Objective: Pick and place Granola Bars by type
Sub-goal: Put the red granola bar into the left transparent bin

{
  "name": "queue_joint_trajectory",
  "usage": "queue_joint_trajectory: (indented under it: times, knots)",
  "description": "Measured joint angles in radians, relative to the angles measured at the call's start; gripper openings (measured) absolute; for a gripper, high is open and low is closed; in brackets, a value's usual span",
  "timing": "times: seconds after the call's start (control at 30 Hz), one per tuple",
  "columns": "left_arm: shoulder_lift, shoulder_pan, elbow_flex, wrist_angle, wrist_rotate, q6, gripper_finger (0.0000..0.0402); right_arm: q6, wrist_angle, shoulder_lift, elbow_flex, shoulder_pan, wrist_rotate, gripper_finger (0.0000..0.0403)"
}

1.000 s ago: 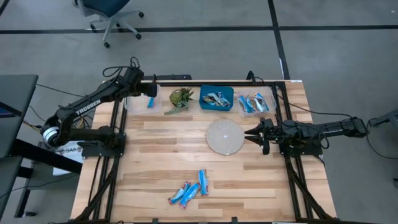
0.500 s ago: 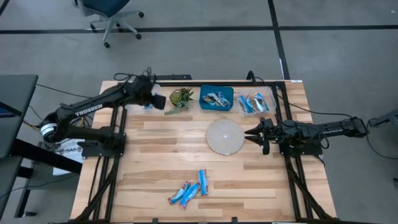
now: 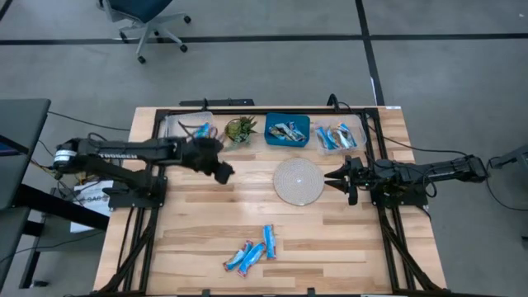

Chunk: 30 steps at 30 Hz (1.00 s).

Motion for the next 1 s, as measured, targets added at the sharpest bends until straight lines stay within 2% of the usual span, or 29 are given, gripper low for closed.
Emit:
queue_joint_trajectory:
  times: [0.23, 0.47, 1.0]
  knots:
    - [0.108, -0.186, 0.0, 0.125, -0.006, -0.158, 0.0137, 0.0, 0.0, 0.0, 0.0, 0.0, 0.0, 0.0127]
    - [0.27, -0.305, 0.02, 0.285, -0.007, -0.261, 0.0137, 0.0, 0.0, 0.0, 0.0, 0.0, 0.001, 0.0127]
    - [0.535, -0.373, 0.217, 0.26, -0.031, -0.34, 0.0137, 0.0, 0.005, 0.0, 0.0, 0.0, 0.002, 0.0127]
